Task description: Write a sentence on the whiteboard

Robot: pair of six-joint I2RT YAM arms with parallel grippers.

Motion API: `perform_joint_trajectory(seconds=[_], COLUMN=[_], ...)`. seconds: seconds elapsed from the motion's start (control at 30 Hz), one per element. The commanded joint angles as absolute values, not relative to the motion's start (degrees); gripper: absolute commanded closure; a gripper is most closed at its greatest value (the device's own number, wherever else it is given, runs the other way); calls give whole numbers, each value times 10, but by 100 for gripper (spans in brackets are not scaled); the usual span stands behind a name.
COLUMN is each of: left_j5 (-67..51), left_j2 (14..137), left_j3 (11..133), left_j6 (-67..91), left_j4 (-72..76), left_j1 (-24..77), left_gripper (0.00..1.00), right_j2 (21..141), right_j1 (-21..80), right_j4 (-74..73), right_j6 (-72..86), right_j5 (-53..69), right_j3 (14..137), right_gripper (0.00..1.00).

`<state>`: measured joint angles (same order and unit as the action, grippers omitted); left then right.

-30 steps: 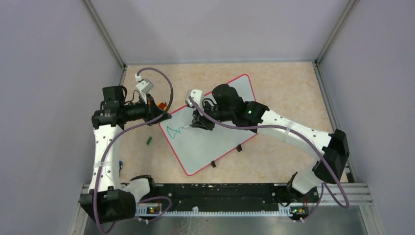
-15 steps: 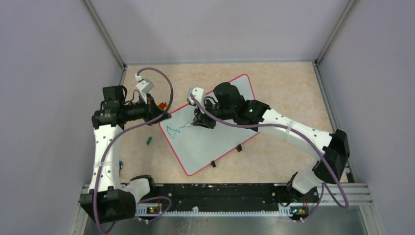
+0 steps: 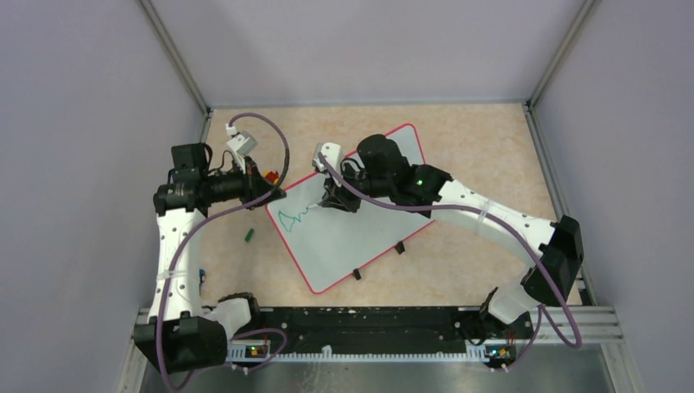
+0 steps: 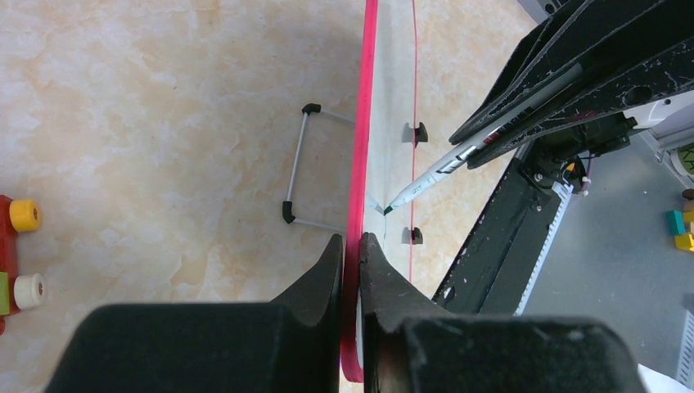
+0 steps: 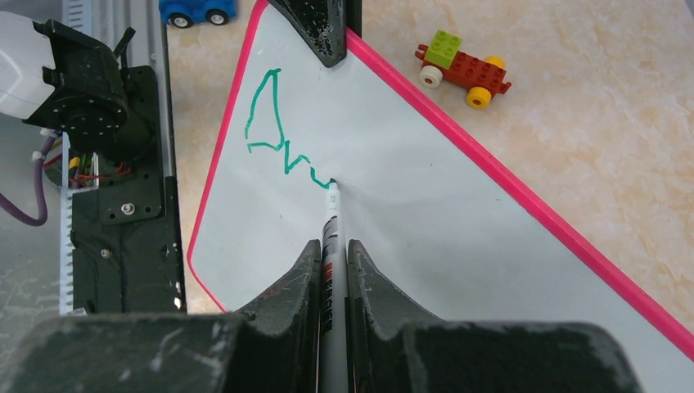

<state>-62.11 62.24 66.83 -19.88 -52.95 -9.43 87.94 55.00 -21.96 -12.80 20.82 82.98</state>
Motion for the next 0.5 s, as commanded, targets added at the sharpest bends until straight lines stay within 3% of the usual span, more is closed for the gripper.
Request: perform_joint_trajectory(seconds=[0.0, 0.47], left_j5=[-590, -589], left_j2=[612, 612], left_j3=[661, 662], left_j6=[-200, -199], left_j4=[-530, -529], left_j1=[-93, -93], left_gripper=[100, 100], right_j2=[895, 898], right_j1=[555, 574], right_j4=[-190, -187], right_j6=[-128, -129], right_j5=[190, 191], right_j3=[859, 840], right_gripper=[100, 100])
